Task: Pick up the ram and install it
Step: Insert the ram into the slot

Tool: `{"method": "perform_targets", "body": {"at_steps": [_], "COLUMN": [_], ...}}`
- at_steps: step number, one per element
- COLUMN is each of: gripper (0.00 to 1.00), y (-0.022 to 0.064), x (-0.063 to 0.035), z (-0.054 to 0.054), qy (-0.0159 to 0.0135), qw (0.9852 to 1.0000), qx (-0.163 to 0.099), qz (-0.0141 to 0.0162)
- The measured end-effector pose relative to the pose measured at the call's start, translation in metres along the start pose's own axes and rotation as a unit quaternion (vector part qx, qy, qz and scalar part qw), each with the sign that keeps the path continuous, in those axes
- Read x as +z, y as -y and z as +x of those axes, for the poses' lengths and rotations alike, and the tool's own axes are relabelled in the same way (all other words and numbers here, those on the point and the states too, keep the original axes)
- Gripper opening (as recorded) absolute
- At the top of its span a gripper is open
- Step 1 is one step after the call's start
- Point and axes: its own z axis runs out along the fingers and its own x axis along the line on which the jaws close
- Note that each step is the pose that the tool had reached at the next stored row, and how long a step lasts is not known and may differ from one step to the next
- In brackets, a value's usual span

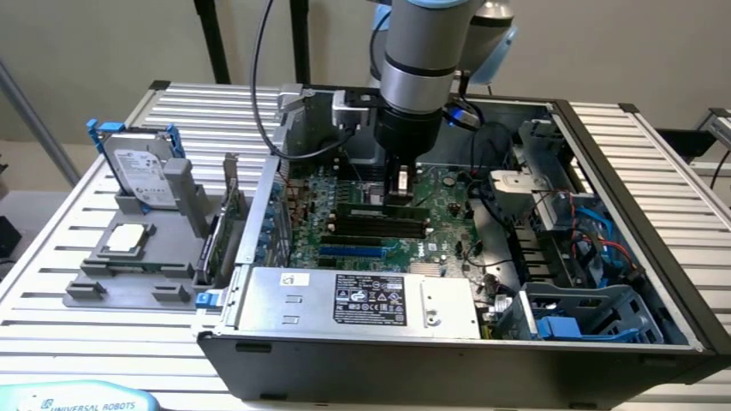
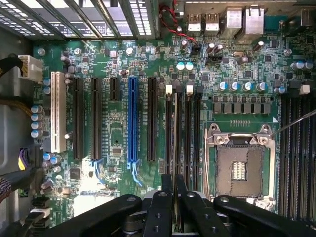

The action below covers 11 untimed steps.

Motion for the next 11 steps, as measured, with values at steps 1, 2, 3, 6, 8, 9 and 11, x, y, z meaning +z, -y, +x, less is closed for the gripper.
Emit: {"method": "perform_targets", "body": {"at_steps": [1, 2, 3, 6, 8, 9, 11], "gripper": [0.14, 0.14, 0.14, 0.14, 0.14, 0.14, 0.14], "y": [-0.0004, -0.0007, -0.0008, -0.0007, -0.0008, -0.0008, -0.0010], "x": [0.0012, 0.0024, 0.0033, 0.0044, 0.0047, 0.0051, 0.0059], "z": [0.0000, 0.0000, 0.0000, 0.0000, 0.0000, -0.0001, -0.0001], "qy": [-0.0005, -0.0011, -0.0015, -0.0025, -0.0026, -0.0024, -0.0024], "qw": [1.0000, 1.0000, 1.0000, 1.0000, 1.0000, 1.0000, 1.0000], "qx": [0.000, 0.000, -0.001, -0.001, -0.001, -0.001, -0.001], "qz": [0.0000, 0.0000, 0.0000, 0.0009, 0.0028, 0.0038, 0.0059]}}
